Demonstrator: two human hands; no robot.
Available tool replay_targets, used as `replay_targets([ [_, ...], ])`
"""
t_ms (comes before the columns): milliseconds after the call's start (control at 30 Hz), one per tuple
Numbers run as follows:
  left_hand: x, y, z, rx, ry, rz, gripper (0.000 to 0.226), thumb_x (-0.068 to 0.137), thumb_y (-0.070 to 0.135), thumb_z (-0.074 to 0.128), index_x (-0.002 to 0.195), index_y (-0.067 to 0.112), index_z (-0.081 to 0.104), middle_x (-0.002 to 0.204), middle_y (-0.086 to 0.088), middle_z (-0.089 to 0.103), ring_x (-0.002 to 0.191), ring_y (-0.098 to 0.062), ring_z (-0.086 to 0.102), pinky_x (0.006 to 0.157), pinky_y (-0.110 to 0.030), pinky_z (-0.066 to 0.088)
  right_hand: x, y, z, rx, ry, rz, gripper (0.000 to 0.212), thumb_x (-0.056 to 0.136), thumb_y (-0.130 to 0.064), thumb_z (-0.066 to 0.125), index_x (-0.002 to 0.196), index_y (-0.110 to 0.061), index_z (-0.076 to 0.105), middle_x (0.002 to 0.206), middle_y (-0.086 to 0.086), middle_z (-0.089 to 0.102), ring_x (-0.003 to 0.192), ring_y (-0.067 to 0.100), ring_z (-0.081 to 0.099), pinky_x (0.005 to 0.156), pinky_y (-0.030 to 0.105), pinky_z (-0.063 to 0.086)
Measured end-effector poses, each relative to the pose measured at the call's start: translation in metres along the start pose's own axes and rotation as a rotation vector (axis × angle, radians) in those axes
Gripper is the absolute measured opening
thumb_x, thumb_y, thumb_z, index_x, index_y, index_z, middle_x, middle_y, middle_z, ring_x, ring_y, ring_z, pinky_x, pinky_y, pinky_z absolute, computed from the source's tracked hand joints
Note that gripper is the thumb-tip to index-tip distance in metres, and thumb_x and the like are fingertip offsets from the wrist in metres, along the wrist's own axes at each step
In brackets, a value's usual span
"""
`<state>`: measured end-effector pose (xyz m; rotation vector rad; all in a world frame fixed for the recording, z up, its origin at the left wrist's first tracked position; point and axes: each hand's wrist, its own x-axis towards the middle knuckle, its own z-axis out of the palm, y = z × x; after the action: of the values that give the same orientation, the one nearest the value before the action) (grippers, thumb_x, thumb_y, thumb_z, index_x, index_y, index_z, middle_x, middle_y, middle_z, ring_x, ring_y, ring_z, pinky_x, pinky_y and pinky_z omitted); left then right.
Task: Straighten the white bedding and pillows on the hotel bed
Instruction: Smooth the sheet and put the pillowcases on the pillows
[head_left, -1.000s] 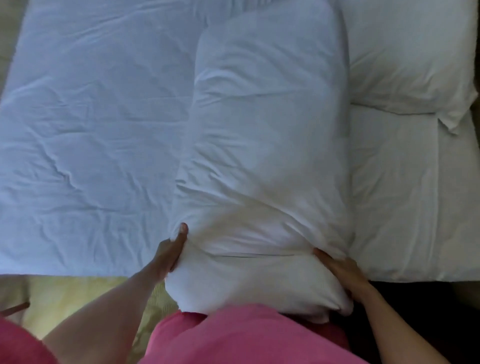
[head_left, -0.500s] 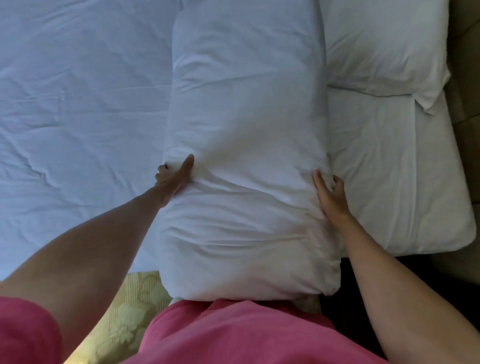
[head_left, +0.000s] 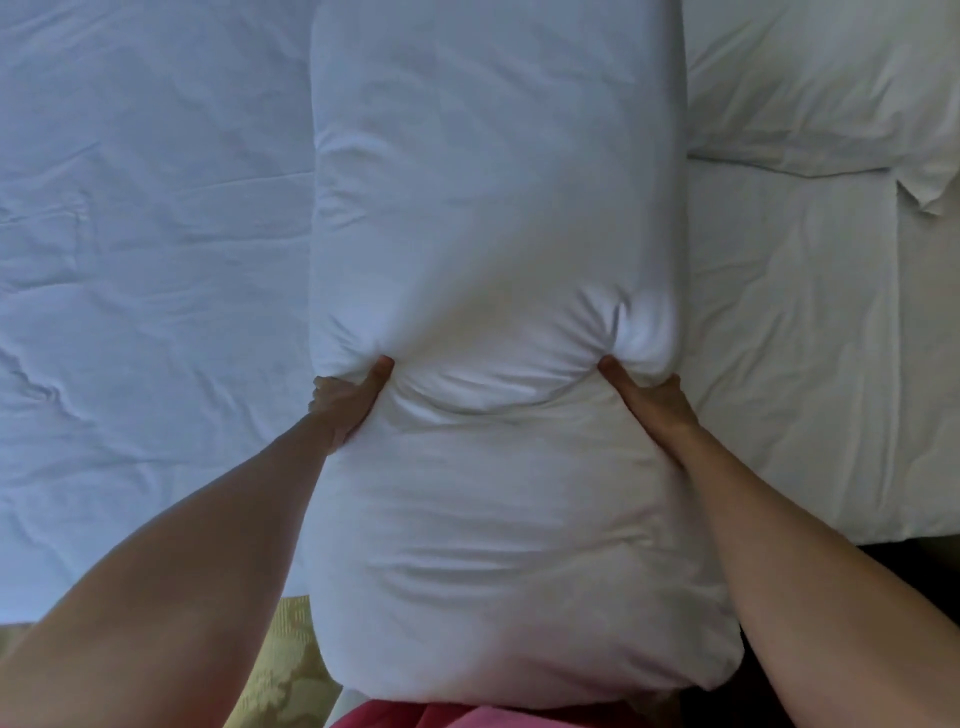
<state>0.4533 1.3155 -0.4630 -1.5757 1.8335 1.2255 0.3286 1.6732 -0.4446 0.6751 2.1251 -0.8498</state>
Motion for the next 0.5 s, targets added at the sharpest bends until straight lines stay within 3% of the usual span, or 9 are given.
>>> replay_targets([
  [67, 0.001, 0.001, 0.004, -0.043, -0.061, 0.035, 0.125, 0.055, 0.086, 0.065, 0.143, 0.003, 0.034, 0.132, -0.002, 0.048, 0.127, -0.025, 0.050, 0.105, -0.041, 0.045, 0.003, 0.008, 0.004, 0.017, 0.074, -0.044, 0.122, 0.066, -0.088, 0.056, 0.155, -0.011, 0.022, 0.155, 0.012, 0.038, 0.140, 0.030, 0.040, 0.113, 0.037, 0.030],
  [167, -0.003, -0.001, -0.003, -0.056, -0.068, 0.093, 0.086, 0.071, 0.077, 0.063, 0.123, 0.009, 0.061, 0.113, -0.008, 0.067, 0.111, -0.028, 0.063, 0.094, -0.038, 0.051, -0.002, 0.008, 0.002, 0.048, 0.096, -0.036, 0.107, 0.074, -0.084, 0.052, 0.149, -0.009, 0.037, 0.149, 0.015, 0.045, 0.135, 0.032, 0.045, 0.110, 0.036, 0.033],
  [333, -0.036, 0.003, -0.024, -0.003, 0.102, 0.017, 0.100, 0.084, 0.082, 0.031, 0.134, -0.003, 0.050, 0.130, -0.024, 0.057, 0.118, -0.039, 0.056, 0.102, -0.044, 0.045, -0.031, -0.005, -0.019, 0.122, 0.068, -0.015, 0.105, 0.077, -0.080, 0.051, 0.144, 0.001, 0.042, 0.145, 0.022, 0.048, 0.131, 0.034, 0.049, 0.109, 0.037, 0.037],
  [500, -0.091, 0.011, -0.038, 0.010, 0.151, 0.030, 0.100, 0.087, 0.080, 0.022, 0.136, -0.004, 0.048, 0.133, -0.027, 0.054, 0.121, -0.041, 0.053, 0.101, -0.044, 0.042, -0.083, -0.005, -0.039, 0.272, 0.099, -0.019, 0.104, 0.082, -0.079, 0.043, 0.146, 0.003, 0.038, 0.149, 0.024, 0.042, 0.136, 0.036, 0.043, 0.115, 0.038, 0.031],
])
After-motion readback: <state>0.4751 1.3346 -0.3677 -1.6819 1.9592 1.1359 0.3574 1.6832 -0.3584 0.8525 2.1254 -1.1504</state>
